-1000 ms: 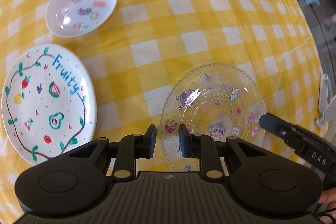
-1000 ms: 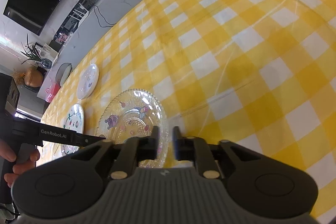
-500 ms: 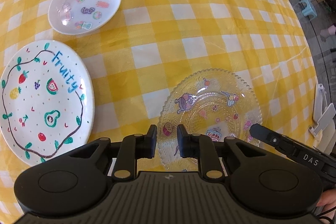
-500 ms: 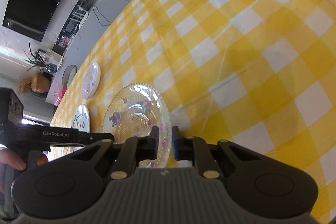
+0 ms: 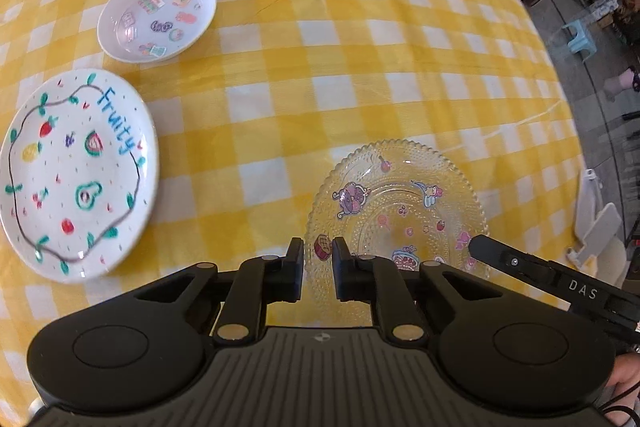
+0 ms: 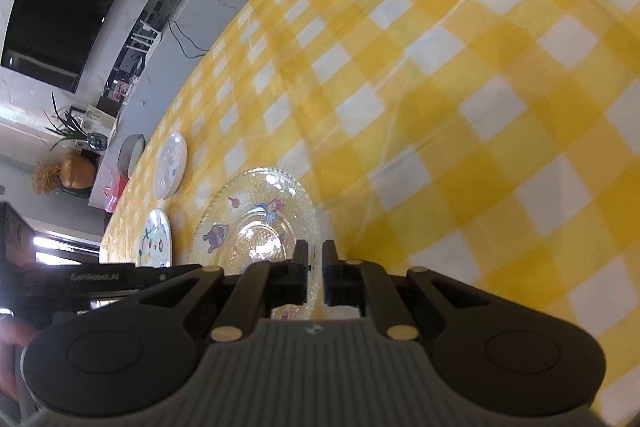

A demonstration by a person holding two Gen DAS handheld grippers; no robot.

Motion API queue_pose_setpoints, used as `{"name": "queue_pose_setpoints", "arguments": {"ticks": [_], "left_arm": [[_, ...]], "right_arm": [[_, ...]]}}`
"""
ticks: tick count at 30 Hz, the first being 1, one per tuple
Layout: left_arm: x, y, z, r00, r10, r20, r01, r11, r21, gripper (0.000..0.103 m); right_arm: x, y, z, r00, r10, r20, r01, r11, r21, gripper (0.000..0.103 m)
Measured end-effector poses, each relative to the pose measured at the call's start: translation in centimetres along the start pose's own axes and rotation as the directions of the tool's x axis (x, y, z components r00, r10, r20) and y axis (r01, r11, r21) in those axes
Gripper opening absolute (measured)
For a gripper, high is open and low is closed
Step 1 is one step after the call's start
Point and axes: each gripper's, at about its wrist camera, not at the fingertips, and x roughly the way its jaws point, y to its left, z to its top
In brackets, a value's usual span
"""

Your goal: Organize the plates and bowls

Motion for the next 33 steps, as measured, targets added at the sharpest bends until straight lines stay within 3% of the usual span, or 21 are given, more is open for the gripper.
{"name": "queue_pose_setpoints", "arguments": {"ticks": [8, 16, 25, 33], "left_arm": [[-1.8, -2.1, -3.4, 0.997, -0.039, 0.066, 0.043, 0.997, -0.064, 0.013], [-2.5, -3.6, -7.8, 0.987, -0.05, 0.15, 0.074, 0.985, -0.158, 0.013], [-1.8, -4.4, -11.5, 0.979, -0.01, 0.205, 0.055, 0.974, -0.218, 0.013], [-1.1, -4.6, -12.8, 0.971, 0.034, 0.236, 0.024, 0.97, -0.241, 0.014]], "right_arm": [[-2.7, -1.7, -0.2, 1.0, 0.004, -0.013, -0.003, 1.0, 0.01, 0.005], [-4.1, -2.1, -0.6, 0.999, -0.043, -0.029, 0.041, 0.997, -0.067, 0.006], [-3.9, -2.0, -1.2, 0.993, -0.106, -0.054, 0.097, 0.984, -0.147, 0.006], [-3.6, -1.7, -1.5, 0.99, -0.131, -0.058, 0.118, 0.975, -0.191, 0.007]]}}
